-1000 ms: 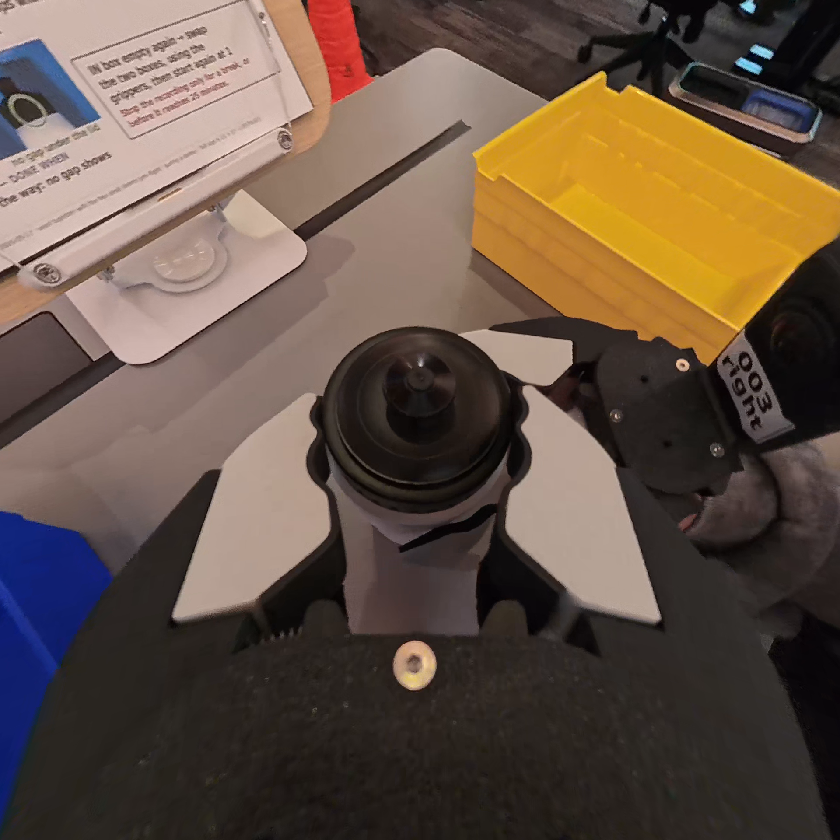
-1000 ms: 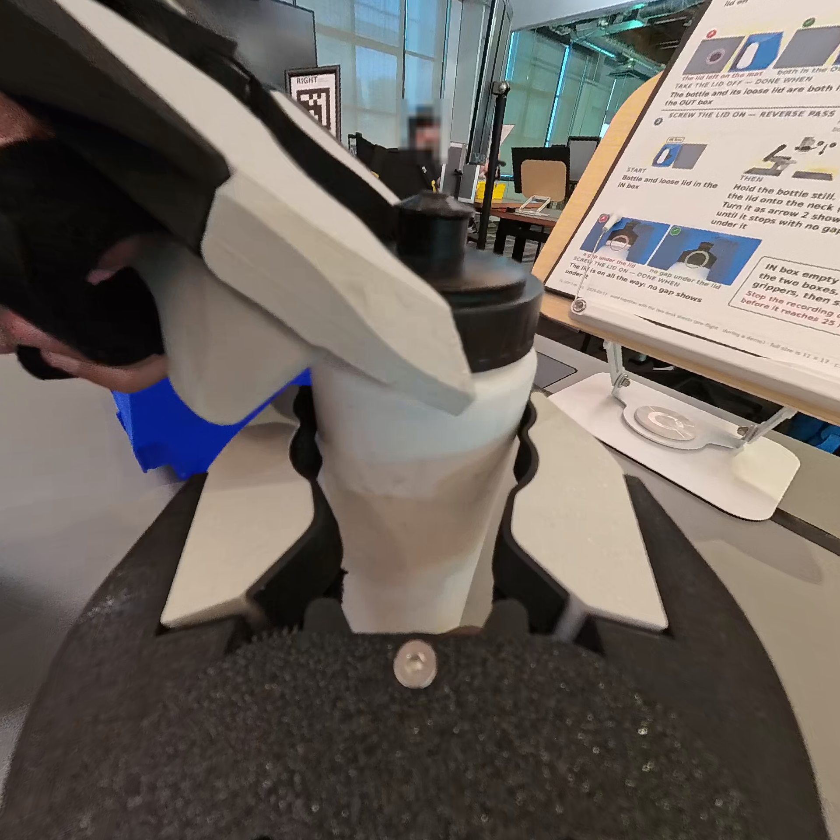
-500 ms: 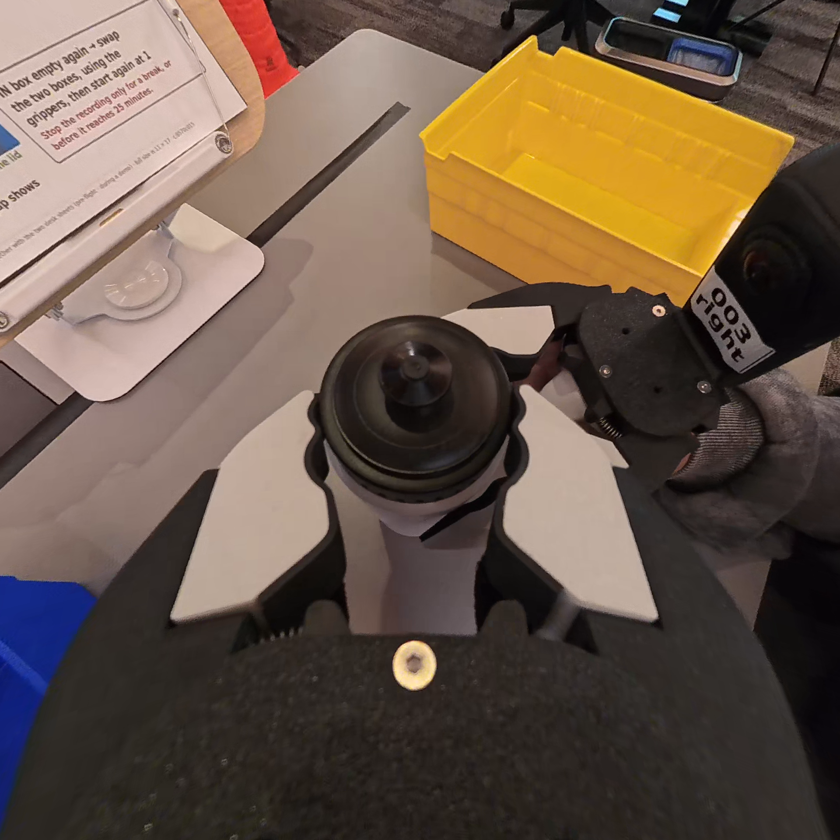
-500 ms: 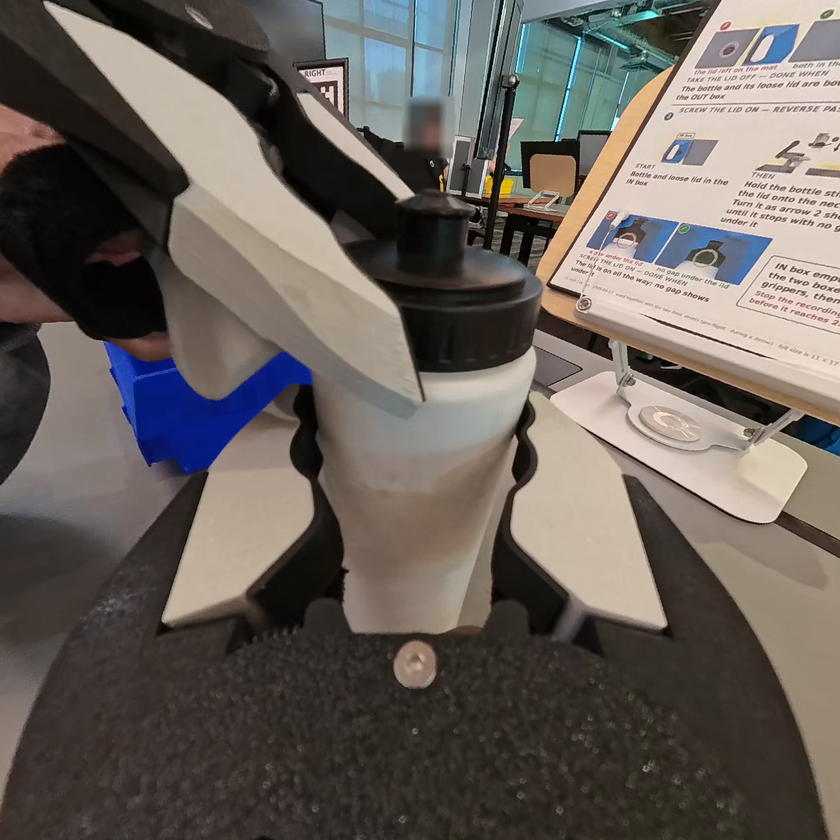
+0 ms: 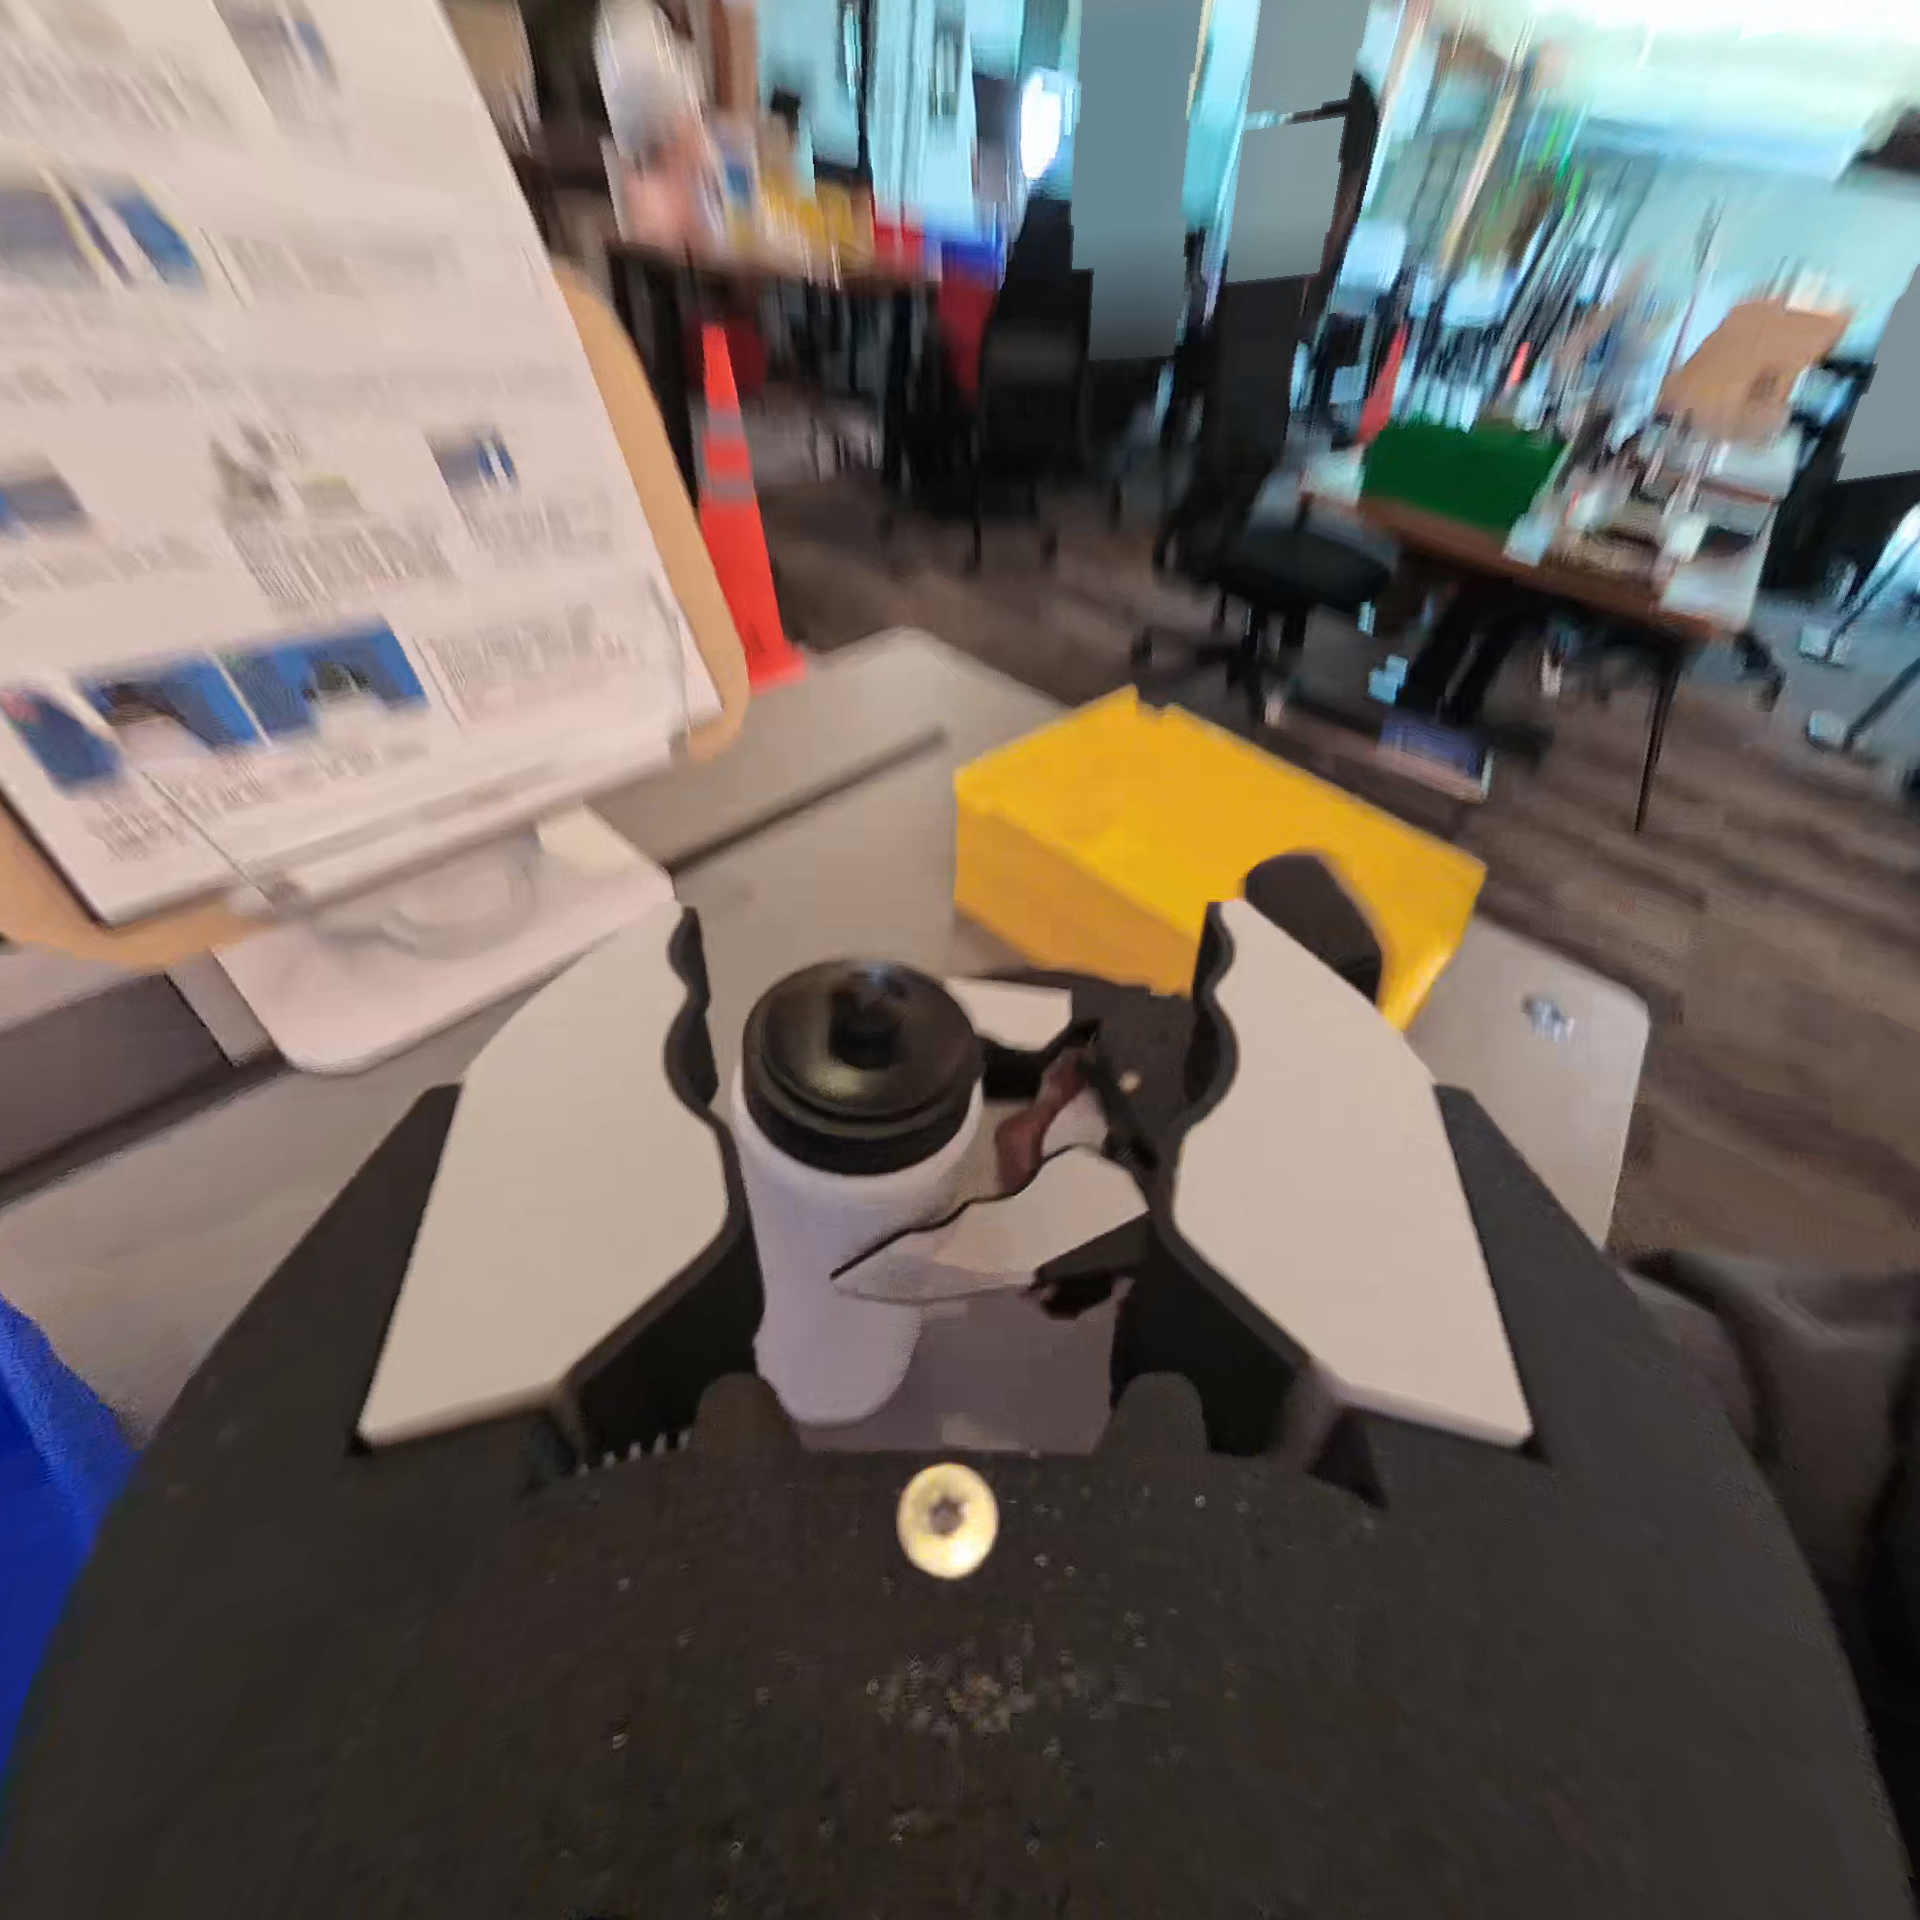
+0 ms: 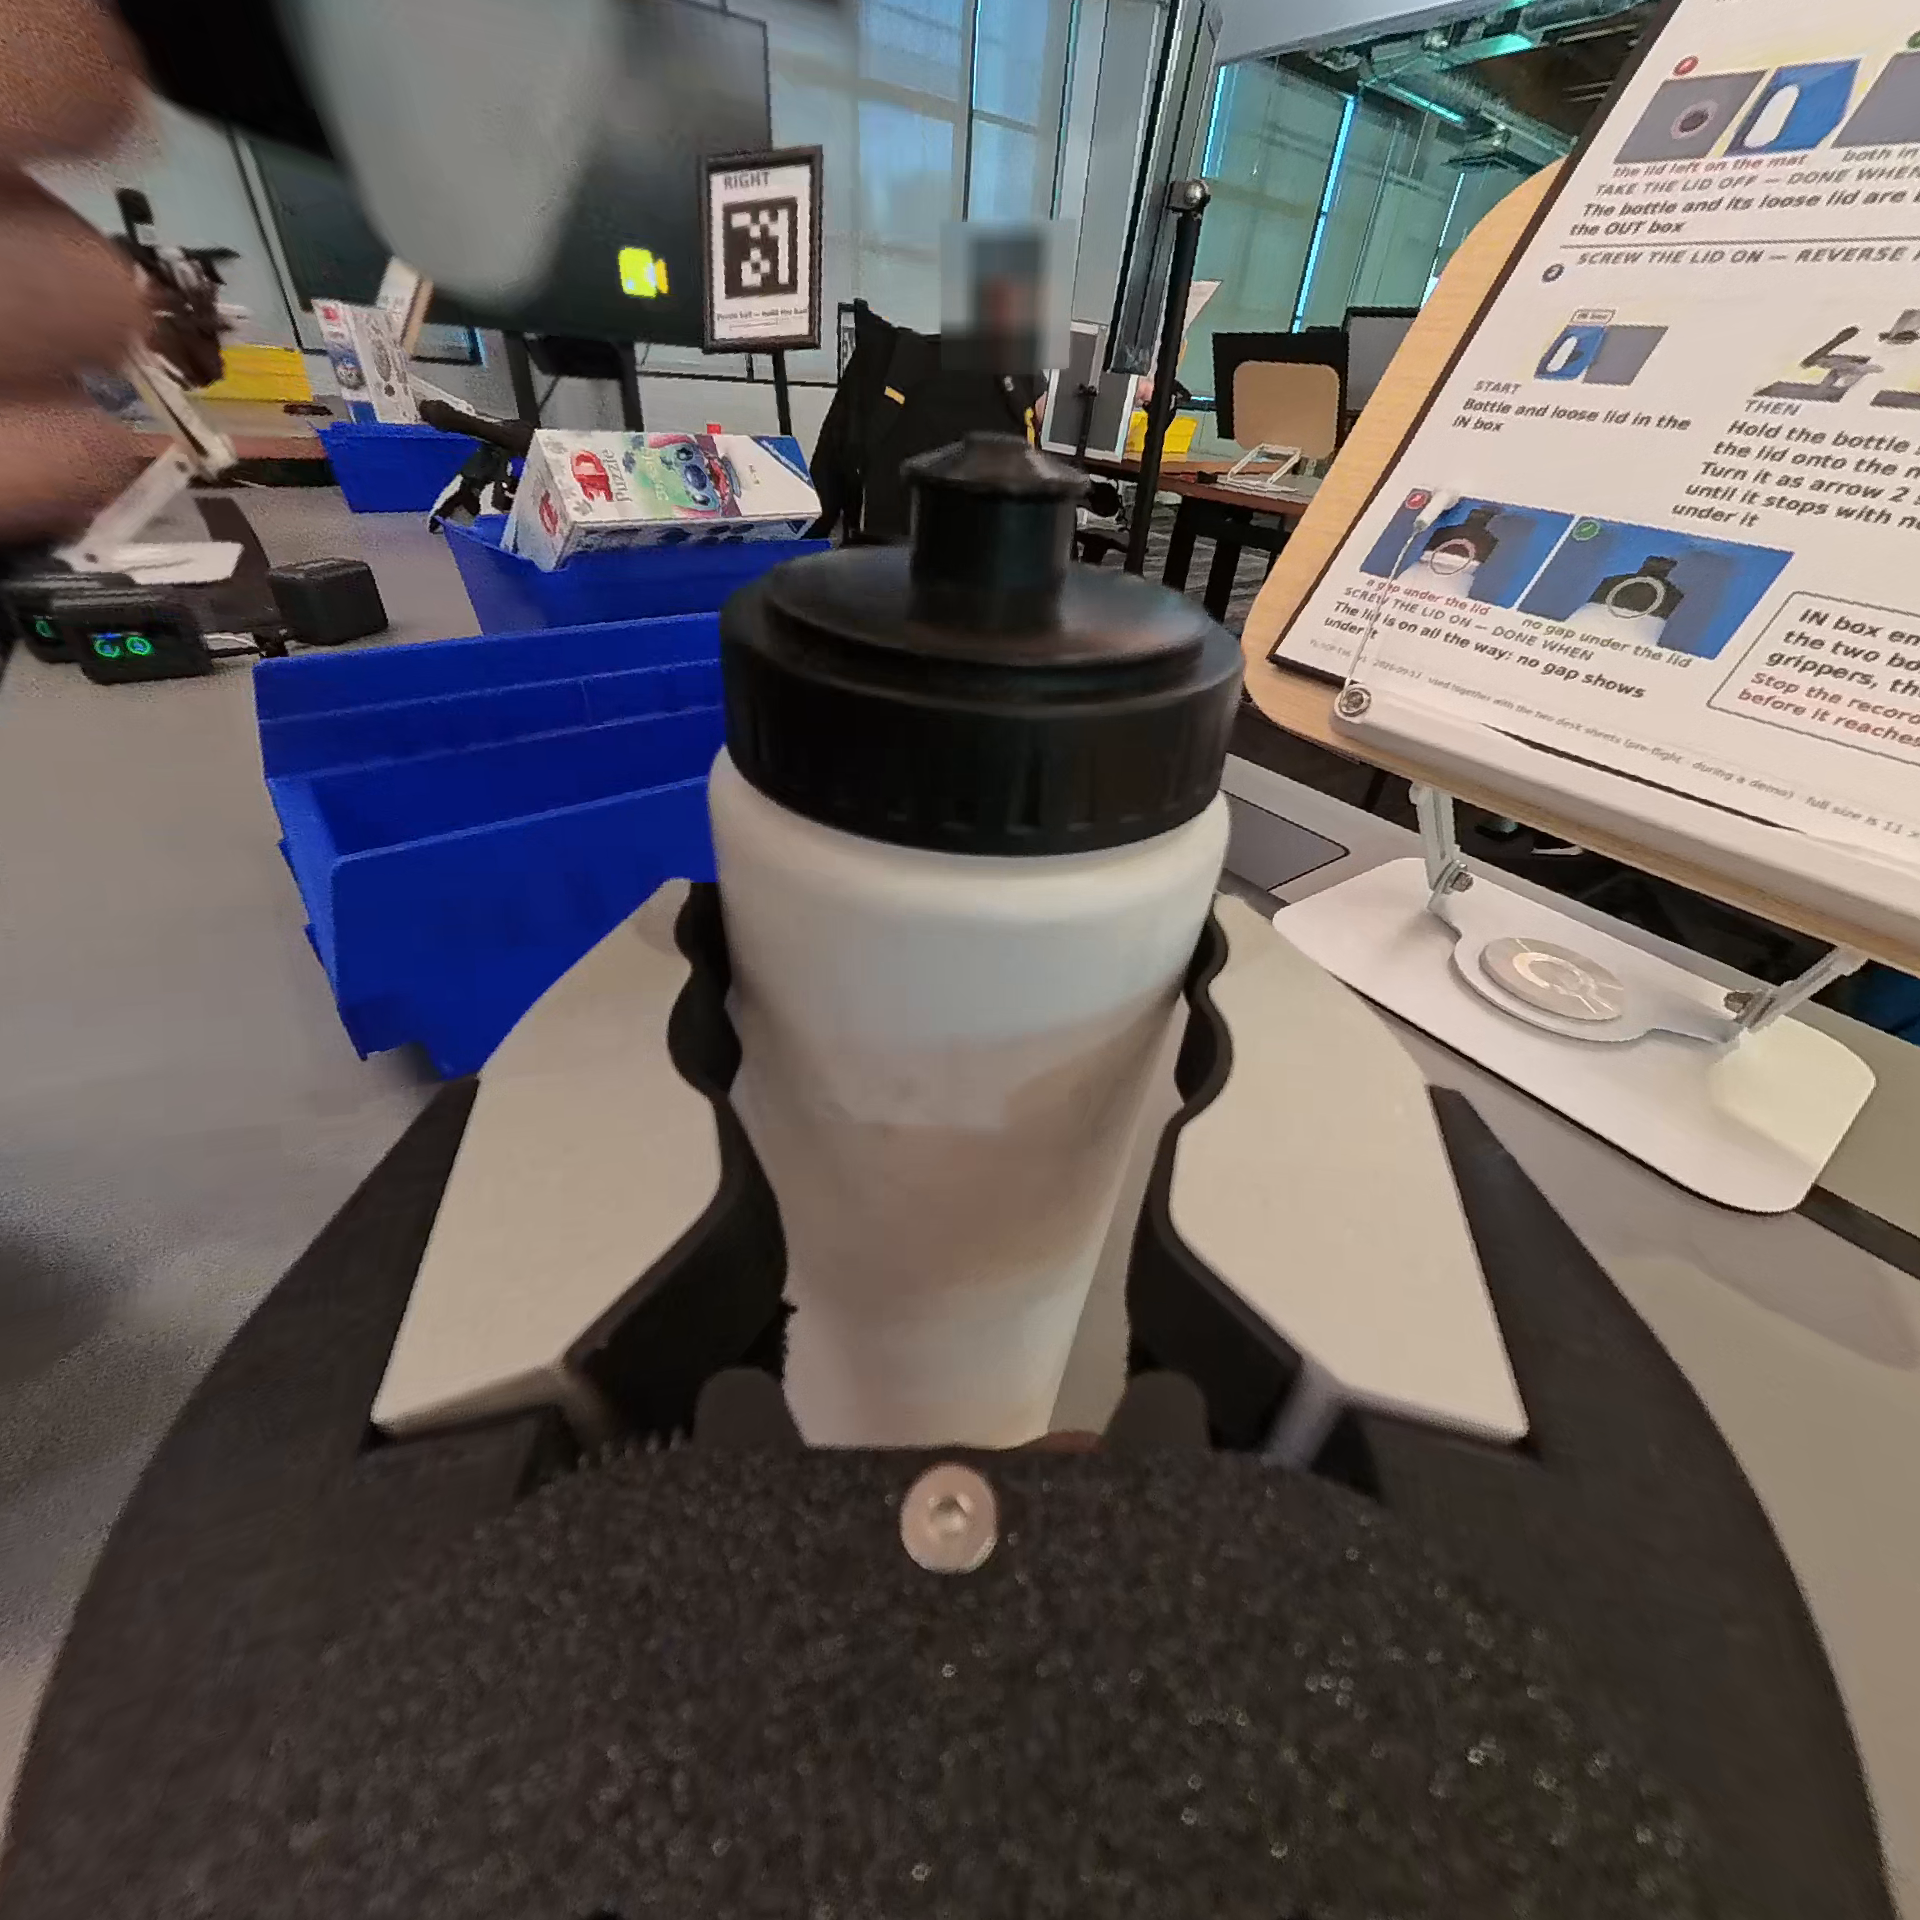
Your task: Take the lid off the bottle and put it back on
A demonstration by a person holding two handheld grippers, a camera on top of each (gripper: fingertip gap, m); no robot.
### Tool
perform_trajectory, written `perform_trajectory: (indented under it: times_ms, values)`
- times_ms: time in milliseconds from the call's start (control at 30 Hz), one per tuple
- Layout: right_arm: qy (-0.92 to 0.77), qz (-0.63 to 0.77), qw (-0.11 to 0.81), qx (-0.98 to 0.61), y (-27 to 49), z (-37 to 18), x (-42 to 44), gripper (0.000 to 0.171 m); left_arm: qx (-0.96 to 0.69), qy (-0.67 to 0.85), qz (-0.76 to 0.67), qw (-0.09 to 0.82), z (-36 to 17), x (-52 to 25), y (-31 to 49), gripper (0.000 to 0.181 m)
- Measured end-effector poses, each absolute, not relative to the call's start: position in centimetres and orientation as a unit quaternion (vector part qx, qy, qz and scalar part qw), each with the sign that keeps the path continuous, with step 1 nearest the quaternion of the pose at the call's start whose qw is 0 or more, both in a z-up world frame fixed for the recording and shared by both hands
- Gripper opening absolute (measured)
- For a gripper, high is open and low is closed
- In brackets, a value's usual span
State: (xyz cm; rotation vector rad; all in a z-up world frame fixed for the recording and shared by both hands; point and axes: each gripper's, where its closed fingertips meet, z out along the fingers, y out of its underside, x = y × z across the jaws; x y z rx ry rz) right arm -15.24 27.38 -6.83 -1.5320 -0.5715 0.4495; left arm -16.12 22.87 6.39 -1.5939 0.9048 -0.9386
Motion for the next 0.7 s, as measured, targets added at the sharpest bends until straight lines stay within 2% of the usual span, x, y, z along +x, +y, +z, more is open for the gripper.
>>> perform_trajectory:
  times_ms: [100, 233, 467, 533, 700]
  values:
    - [-0.253, 0.198, 0.661, -0.679, 27.4, -6.8, -15.2, 0.084, -0.625, 0.331, -0.36, 0.608, 8.6, -20.1, 19.6, 0.081]
    - [-0.252, 0.196, 0.66, -0.68, 27.4, -6.8, -15.2, 0.084, -0.659, 0.262, -0.25, 0.659, 3.8, -24.8, 17.1, 0.068]
    - [-0.249, 0.195, 0.663, -0.679, 27.4, -6.8, -15.2, 0.085, -0.756, 0.237, -0.24, 0.561, -10.4, -24.8, 15.2, 0.064]
    - [-0.248, 0.195, 0.664, -0.678, 27.4, -6.8, -15.2, 0.085, -0.768, 0.255, -0.24, 0.536, -11.8, -24.6, 14.8, 0.064]
    - [-0.246, 0.191, 0.666, -0.678, 27.4, -6.8, -15.1, 0.085, -0.763, 0.235, -0.266, 0.541, -11.6, -25.2, 15.4, 0.062]
